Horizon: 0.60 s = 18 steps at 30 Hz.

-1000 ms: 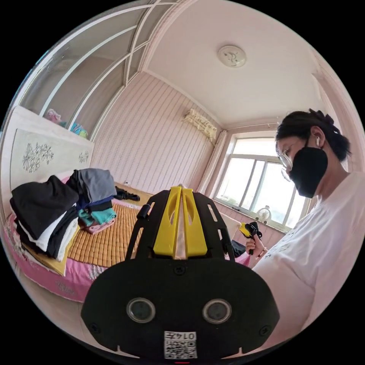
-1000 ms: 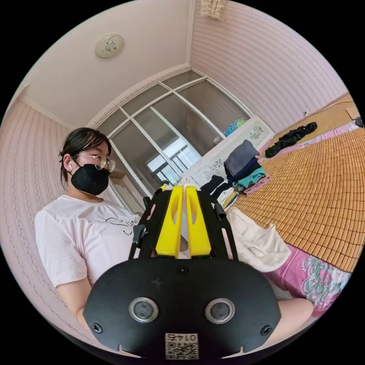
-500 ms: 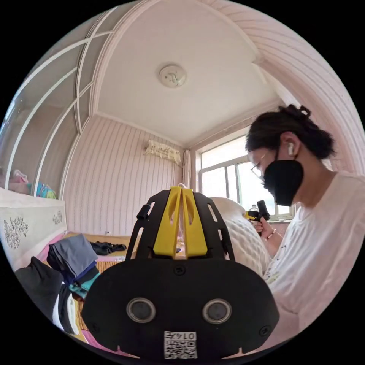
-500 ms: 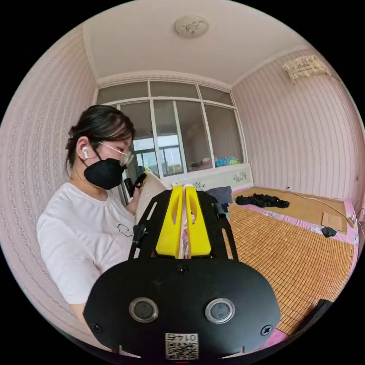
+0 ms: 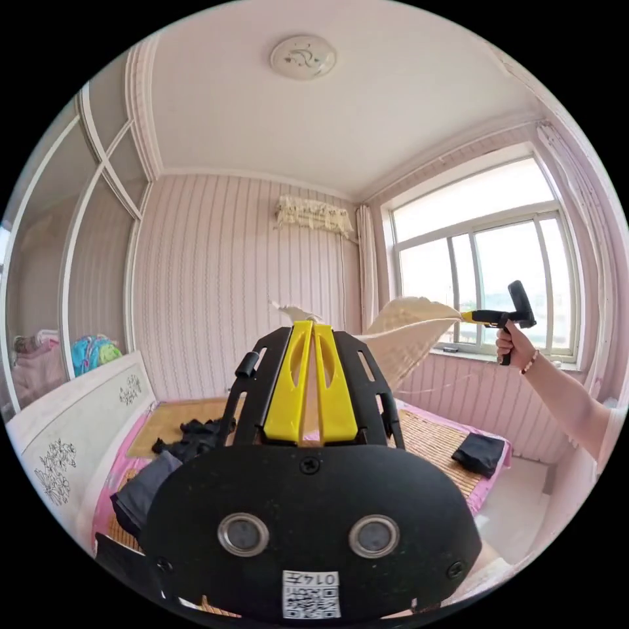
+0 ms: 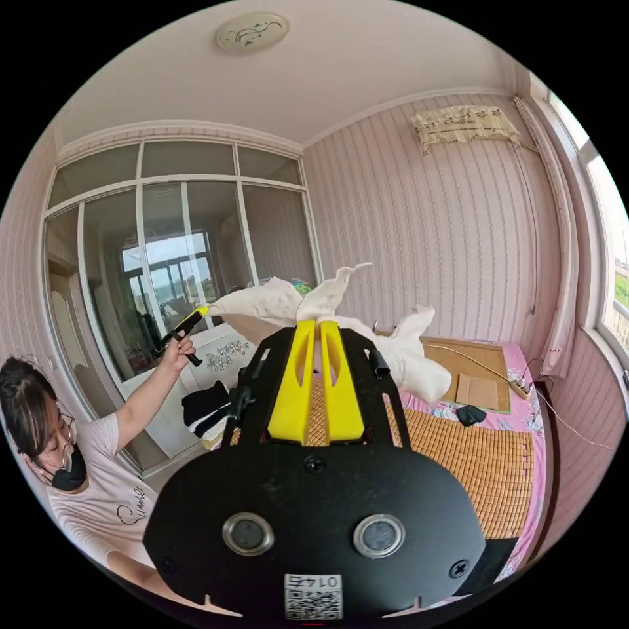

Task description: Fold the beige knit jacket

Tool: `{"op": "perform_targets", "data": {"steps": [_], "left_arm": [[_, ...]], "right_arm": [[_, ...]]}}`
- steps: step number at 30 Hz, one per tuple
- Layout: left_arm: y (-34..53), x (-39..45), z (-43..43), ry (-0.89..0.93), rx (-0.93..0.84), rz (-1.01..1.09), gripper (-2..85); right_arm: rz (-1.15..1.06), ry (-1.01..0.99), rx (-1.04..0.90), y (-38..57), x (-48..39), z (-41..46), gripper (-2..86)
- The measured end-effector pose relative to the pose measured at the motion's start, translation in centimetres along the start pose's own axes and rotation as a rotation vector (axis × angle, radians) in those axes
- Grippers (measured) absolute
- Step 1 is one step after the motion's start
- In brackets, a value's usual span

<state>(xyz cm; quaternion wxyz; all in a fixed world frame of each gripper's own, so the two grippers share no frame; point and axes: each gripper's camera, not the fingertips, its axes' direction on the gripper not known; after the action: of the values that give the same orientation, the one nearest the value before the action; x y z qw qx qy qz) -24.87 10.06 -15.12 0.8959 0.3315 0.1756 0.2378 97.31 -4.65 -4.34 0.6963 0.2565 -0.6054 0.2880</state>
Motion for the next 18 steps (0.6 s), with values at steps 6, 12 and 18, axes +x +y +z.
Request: {"op": "perform_targets", "data": {"steps": [6,12,18], "left_arm": [[18.2,-2.8,12.6,0.012,-0.43,-0.121,-1.0],[40.4,-0.7,16.1,0.072,-0.859,-0.35,-1.0],[49.0,-1.5,15.2,0.087,-1.11,-0.56,-1.0]], "right_arm": [[0.291,-0.036,-0.284,14.3,10.7,12.1,0.5],[0.696,-0.014,-0.626,38.9,15.2,20.7,0.5],[1.001,-0.02,-0.74,52.5,14.3,21.0,0.3]]}}
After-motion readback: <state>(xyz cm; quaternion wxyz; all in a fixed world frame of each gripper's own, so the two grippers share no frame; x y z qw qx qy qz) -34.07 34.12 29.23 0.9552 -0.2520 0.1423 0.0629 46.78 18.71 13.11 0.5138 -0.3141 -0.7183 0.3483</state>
